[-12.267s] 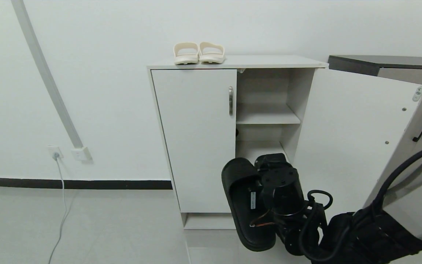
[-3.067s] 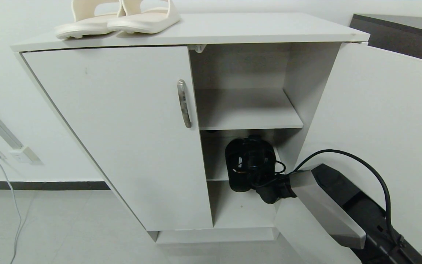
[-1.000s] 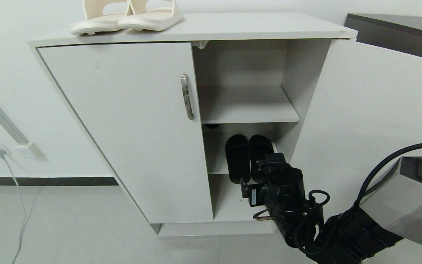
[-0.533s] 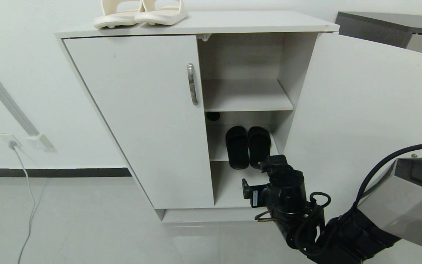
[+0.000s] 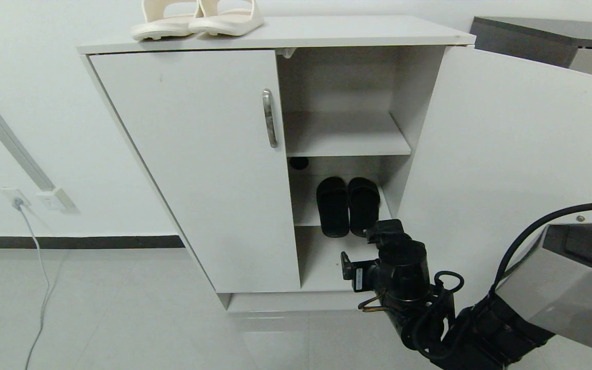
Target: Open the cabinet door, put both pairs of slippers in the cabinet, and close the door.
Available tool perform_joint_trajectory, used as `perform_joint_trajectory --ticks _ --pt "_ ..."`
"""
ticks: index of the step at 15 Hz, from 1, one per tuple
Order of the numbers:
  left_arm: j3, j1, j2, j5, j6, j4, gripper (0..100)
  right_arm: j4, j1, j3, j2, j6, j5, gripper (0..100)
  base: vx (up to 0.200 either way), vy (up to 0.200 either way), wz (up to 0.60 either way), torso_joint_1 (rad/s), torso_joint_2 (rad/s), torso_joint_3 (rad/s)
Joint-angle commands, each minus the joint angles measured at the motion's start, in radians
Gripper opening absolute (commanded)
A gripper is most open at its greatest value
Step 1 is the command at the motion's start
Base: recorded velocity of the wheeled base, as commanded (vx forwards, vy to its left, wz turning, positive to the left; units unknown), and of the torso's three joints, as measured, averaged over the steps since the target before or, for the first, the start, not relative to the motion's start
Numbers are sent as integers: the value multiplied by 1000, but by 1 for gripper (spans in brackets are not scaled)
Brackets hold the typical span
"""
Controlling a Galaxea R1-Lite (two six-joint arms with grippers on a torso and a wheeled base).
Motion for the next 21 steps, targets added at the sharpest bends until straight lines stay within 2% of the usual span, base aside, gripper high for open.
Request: perform_joint_trajectory --ticks 1,7,17,21 --pt "0 0 1 0 0 0 0 0 0 0 9 0 0 100 0 0 0 0 0 0" --pt "0 0 1 0 0 0 0 0 0 3 11 0 0 100 0 0 0 0 -1 17" --pt "0 0 1 0 1 0 0 -15 0 16 9 -3 -3 100 0 0 0 3 2 186" --pt "0 1 1 0 1 0 0 -70 0 34 11 -20 -3 100 0 0 0 -1 1 86"
